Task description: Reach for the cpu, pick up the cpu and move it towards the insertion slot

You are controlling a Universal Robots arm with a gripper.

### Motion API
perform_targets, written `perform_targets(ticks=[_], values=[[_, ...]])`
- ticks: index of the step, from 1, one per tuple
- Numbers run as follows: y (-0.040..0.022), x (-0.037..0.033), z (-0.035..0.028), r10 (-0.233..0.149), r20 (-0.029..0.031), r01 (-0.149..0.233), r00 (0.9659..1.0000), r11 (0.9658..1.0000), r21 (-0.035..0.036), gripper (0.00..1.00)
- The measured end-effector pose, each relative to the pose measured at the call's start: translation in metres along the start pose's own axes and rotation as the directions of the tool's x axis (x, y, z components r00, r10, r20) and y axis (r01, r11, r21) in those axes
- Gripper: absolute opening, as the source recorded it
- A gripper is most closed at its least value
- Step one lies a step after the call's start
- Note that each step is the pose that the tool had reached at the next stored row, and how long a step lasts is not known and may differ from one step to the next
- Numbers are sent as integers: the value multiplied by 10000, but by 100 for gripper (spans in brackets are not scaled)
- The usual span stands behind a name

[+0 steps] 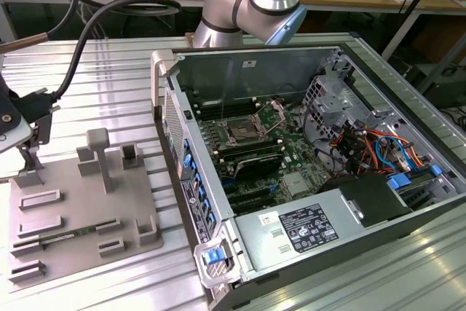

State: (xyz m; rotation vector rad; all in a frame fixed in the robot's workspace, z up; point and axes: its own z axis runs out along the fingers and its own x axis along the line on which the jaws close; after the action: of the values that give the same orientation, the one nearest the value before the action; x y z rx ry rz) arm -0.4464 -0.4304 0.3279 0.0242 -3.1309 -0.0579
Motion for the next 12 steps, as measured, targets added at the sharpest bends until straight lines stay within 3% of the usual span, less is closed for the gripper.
perform_targets(ticks=[12], values=[[3,1,-90,0,1,0,10000,10000,-2,55]])
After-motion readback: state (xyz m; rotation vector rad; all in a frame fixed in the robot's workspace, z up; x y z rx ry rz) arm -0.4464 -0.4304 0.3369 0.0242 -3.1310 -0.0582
